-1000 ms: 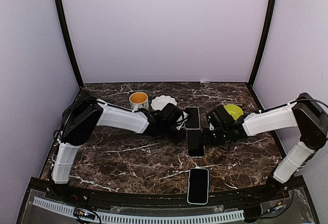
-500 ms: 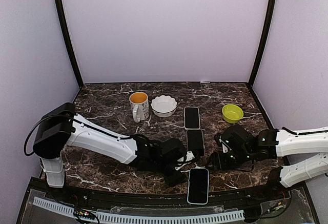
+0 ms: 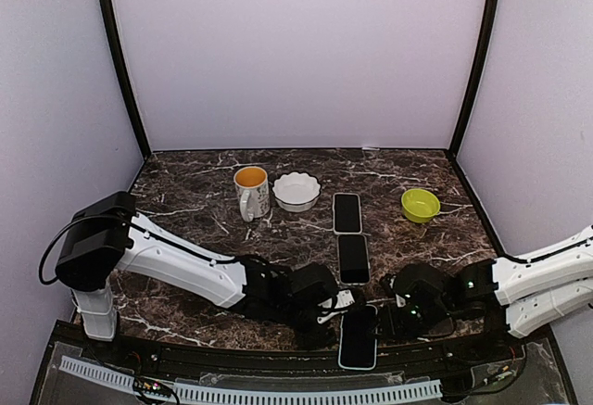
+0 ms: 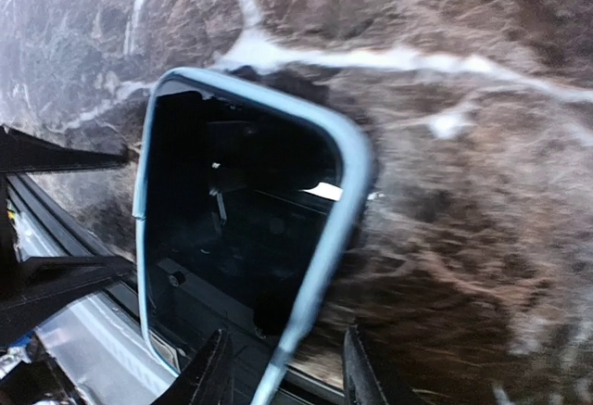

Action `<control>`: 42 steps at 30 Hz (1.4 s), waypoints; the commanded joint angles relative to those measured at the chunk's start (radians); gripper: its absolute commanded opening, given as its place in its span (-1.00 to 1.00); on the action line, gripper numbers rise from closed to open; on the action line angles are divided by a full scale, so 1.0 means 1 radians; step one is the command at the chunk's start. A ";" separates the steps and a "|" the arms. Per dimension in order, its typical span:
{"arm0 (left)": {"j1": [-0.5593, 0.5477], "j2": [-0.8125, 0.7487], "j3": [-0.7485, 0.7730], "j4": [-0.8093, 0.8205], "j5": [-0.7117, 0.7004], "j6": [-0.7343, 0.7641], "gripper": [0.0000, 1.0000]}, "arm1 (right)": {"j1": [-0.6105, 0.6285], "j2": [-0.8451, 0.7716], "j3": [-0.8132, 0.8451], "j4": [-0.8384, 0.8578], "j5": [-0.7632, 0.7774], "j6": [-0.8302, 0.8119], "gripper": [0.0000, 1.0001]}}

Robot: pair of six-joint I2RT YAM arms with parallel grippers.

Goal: Put the phone into the phone case

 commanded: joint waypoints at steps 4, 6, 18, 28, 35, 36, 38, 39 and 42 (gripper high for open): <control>-0.005 0.049 -0.018 0.041 -0.127 -0.027 -0.13 | 0.022 0.119 0.026 0.101 0.058 0.048 -0.46; 0.012 0.075 0.003 0.017 -0.186 -0.038 -0.20 | 0.015 0.126 0.054 0.065 0.152 0.048 -0.57; 0.093 0.114 0.041 0.007 -0.295 -0.084 -0.28 | -0.004 0.181 0.093 0.059 0.296 0.078 -0.74; 0.100 0.117 0.051 0.039 -0.265 -0.062 -0.28 | -0.006 0.185 0.120 0.079 0.325 0.039 -0.68; 0.099 0.114 0.055 0.037 -0.190 -0.077 -0.28 | -0.044 0.216 0.141 0.057 0.324 -0.043 -0.62; 0.096 0.112 0.054 0.043 -0.167 -0.078 -0.28 | -0.052 0.212 0.141 0.057 0.321 -0.061 -0.60; 0.088 0.109 0.052 0.050 -0.150 -0.080 -0.28 | -0.069 0.205 0.143 0.061 0.312 -0.090 -0.58; 0.082 0.108 0.050 0.053 -0.147 -0.081 -0.28 | -0.077 0.203 0.146 0.060 0.310 -0.101 -0.57; 0.077 0.106 0.044 0.063 -0.140 -0.092 -0.28 | -0.093 0.202 0.152 0.061 0.303 -0.131 -0.56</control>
